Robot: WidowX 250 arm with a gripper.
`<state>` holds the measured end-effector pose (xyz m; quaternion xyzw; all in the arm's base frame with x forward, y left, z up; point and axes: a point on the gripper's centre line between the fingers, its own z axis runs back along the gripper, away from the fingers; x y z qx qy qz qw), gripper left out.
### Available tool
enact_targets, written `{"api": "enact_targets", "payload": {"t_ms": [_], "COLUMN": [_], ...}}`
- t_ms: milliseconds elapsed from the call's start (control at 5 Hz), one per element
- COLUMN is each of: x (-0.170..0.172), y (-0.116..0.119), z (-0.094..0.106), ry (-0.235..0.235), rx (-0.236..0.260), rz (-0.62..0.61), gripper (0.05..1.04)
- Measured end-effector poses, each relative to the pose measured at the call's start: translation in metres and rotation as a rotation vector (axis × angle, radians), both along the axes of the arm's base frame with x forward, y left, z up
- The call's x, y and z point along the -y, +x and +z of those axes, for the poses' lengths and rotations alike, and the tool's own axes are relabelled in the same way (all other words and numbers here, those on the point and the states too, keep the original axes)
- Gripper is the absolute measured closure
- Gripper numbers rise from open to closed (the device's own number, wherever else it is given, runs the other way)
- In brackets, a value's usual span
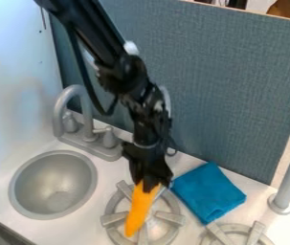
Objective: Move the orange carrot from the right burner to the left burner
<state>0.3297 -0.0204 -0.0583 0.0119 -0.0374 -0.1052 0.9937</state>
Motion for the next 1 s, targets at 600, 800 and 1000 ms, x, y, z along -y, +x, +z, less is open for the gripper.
{"api": "enact_targets", "payload": {"t_ms": [600, 800, 1000], "x": [0.0, 0.001, 0.003], "y": [0.011, 0.018, -0.002], "z": [0.008, 0.067, 0.117], "ry": [0.012, 0.008, -0.006], "rx": [-0.033, 0.074, 0.062], "rz": [-0.061, -0.067, -0.129], "gripper": [0.115, 0.074, 0.078]}}
